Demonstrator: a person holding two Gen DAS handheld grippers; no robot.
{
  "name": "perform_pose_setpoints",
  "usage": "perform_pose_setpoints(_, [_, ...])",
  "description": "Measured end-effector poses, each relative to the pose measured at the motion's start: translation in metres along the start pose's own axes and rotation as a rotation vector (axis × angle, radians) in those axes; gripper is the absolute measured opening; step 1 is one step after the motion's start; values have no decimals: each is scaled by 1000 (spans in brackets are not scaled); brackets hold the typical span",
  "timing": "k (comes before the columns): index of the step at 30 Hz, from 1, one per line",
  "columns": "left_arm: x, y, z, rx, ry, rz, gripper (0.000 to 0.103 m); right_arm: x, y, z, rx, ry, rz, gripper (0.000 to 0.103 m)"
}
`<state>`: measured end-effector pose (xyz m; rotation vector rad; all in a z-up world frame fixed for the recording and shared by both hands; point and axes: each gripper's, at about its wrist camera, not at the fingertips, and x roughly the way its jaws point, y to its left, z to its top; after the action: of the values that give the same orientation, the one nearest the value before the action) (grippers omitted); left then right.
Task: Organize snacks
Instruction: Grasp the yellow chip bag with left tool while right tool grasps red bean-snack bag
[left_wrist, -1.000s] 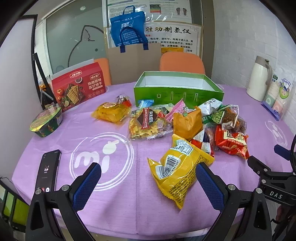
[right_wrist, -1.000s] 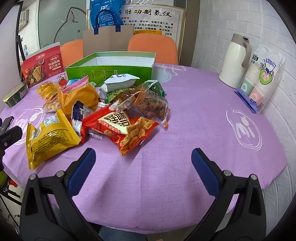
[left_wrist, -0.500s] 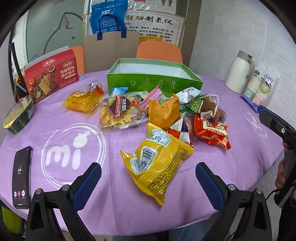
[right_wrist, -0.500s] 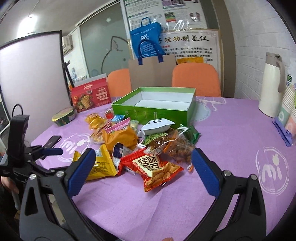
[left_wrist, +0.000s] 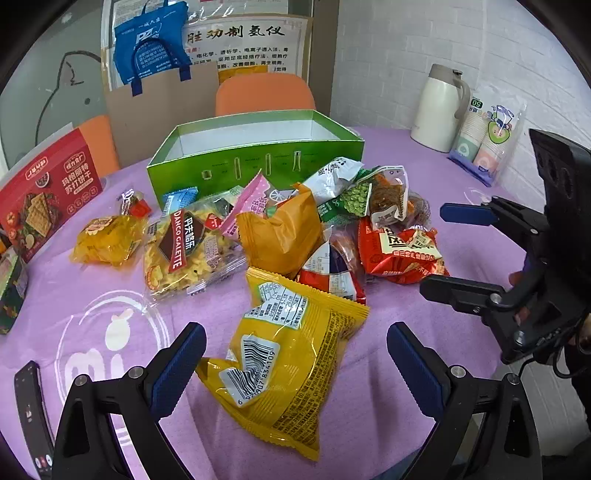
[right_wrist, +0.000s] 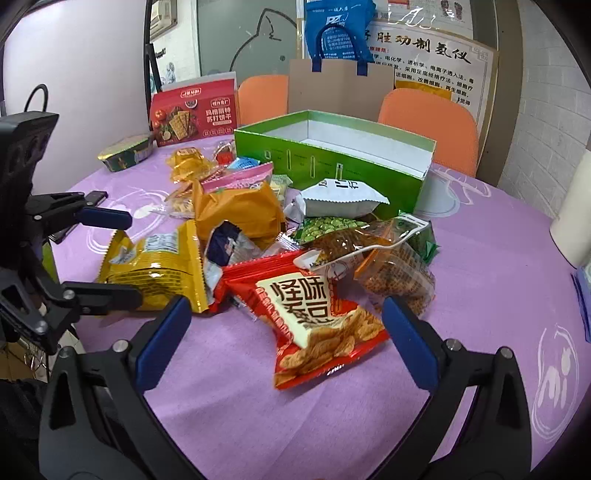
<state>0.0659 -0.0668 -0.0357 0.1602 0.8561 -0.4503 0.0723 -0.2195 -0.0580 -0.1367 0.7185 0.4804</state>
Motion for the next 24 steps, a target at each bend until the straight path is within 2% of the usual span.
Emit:
perform_pose_setpoints(2, [8, 4, -1, 3, 19, -5, 100, 10, -2, 0, -15, 34, -9, 91])
perform_pose_setpoints(3, [13, 7, -1, 3, 31, -3, 99, 14, -2, -2, -21, 55, -19, 77])
perform_pose_setpoints(4, [18, 10, -2, 4, 46, 0, 90, 14, -2, -5, -18, 72, -50, 72])
perform_pose_setpoints(6, [27, 14, -3, -3, 88, -22, 70, 9, -4, -10, 16, 88, -46, 57])
perform_pose_setpoints(7, [28, 17, -3, -24, 90, -30, 70, 4, -5, -13, 45, 92, -22, 55])
perform_pose_setpoints(9, [27, 20, -2, -59, 81, -38, 70, -3, -8, -17, 73, 92, 28, 55])
perform_pose_setpoints(11, [26, 25, -1, -101, 89, -29, 72, -6, -6, -16, 47, 81, -1, 55])
perform_pose_setpoints(13, [22, 28, -2, -132, 101, -57, 72, -4, -4, -12, 14, 75, -30, 60])
perform_pose_setpoints(15, [16, 30, -6, -142, 83, -86, 72, 2, 0, -8, -4, 72, -17, 74])
perform_pose_setpoints(17, [13, 31, -9, -141, 76, -63, 75, 10, 4, -5, -53, 72, -14, 77])
perform_pose_setpoints(20, [16, 32, -10, -146, 95, -46, 76, 23, 8, -4, -125, 95, -80, 77])
perform_pose_setpoints(22, [16, 31, -10, -141, 96, -56, 76, 26, 6, -7, -104, 115, -90, 71])
perform_pose_setpoints(23, [16, 32, -11, -136, 94, -58, 76, 24, 5, -7, -97, 111, -97, 63])
perform_pose_setpoints(24, [16, 31, -11, -127, 92, -65, 75, 22, 4, -8, -85, 113, -90, 61])
